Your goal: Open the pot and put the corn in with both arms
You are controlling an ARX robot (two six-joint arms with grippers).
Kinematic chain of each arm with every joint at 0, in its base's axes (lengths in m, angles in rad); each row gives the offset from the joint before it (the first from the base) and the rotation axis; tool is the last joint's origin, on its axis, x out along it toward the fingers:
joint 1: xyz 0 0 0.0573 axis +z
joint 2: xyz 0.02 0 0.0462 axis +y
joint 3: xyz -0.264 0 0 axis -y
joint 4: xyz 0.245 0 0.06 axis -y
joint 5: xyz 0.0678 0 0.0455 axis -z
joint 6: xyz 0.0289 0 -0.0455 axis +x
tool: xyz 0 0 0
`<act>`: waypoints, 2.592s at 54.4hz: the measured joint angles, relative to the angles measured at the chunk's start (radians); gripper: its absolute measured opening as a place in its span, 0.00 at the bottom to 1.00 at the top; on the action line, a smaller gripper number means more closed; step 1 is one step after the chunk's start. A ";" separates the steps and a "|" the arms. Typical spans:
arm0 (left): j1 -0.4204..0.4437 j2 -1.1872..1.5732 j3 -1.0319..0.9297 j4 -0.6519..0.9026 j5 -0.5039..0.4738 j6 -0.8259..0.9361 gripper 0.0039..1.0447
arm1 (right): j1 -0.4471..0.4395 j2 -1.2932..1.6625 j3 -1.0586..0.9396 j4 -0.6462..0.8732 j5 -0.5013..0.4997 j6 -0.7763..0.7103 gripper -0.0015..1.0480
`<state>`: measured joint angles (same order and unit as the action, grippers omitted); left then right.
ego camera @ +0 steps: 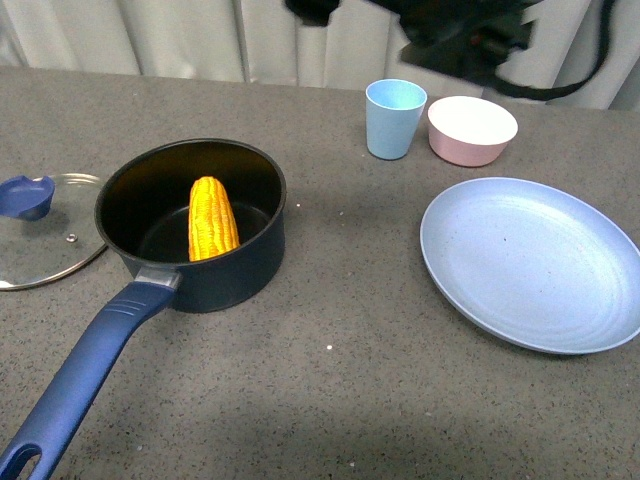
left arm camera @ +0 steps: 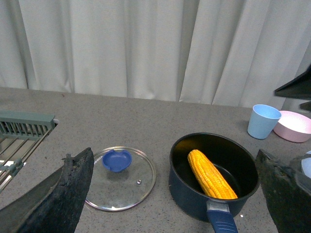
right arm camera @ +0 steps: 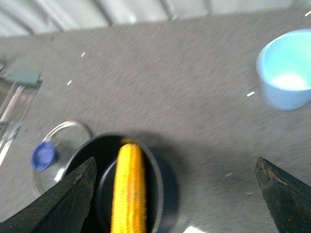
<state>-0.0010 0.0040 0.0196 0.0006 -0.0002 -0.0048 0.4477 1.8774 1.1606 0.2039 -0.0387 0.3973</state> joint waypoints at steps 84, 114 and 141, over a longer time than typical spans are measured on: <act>0.000 -0.001 0.000 0.000 0.000 0.000 0.94 | -0.445 -1.182 -1.151 0.472 0.041 -0.394 0.01; 0.000 -0.001 0.000 0.000 0.000 0.000 0.94 | -0.445 -1.480 -1.155 0.195 0.040 -0.394 0.01; 0.000 -0.001 0.000 0.000 0.000 0.000 0.94 | -0.445 -1.650 -1.155 0.027 0.040 -0.394 0.01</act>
<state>-0.0010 0.0032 0.0196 0.0006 0.0002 -0.0048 0.0025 0.2272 0.0051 0.2306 0.0010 0.0029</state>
